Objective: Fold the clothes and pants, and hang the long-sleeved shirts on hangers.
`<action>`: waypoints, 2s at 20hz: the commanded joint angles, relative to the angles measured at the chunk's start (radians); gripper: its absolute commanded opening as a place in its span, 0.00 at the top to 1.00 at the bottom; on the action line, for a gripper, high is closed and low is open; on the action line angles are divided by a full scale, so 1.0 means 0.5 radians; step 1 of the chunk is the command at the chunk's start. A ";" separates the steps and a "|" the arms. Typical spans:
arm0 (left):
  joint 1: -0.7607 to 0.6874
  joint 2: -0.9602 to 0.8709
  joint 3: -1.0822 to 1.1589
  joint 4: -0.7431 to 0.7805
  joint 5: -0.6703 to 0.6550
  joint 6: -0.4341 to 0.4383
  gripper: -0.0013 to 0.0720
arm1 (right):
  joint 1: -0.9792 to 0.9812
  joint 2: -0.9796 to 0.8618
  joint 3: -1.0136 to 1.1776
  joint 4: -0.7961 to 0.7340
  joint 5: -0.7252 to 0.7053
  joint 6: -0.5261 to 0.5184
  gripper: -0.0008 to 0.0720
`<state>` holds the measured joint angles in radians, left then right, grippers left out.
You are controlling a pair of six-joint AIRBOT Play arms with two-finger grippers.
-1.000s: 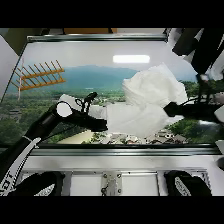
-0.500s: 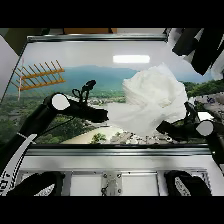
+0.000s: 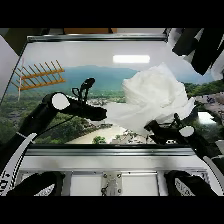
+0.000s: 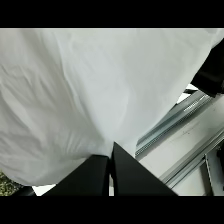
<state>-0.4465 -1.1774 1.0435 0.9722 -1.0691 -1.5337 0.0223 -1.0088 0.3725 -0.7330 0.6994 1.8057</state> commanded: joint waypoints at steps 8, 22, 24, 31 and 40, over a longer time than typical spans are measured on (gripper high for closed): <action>0.111 0.111 0.055 0.011 -0.036 -0.003 0.96 | 0.092 0.221 0.313 -0.111 0.137 -0.485 0.97; -0.231 0.376 2.227 0.010 0.304 0.000 0.96 | -0.040 0.546 3.146 -0.194 0.603 -0.349 0.97; -0.298 0.302 2.351 0.011 0.346 0.008 0.96 | -0.040 0.549 3.210 -0.185 0.600 -0.349 0.97; -0.035 0.623 1.515 0.014 0.480 -0.186 0.96 | -0.041 0.464 3.203 -0.638 1.398 0.098 0.97; 0.296 0.061 0.453 -0.006 -0.359 -0.275 0.96 | -0.039 -0.123 2.255 -0.858 1.919 -0.322 0.97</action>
<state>-0.3134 -1.0294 1.4067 0.9775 -1.1824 -1.6867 0.0021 -0.9798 1.6634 -1.1130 1.6588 1.7123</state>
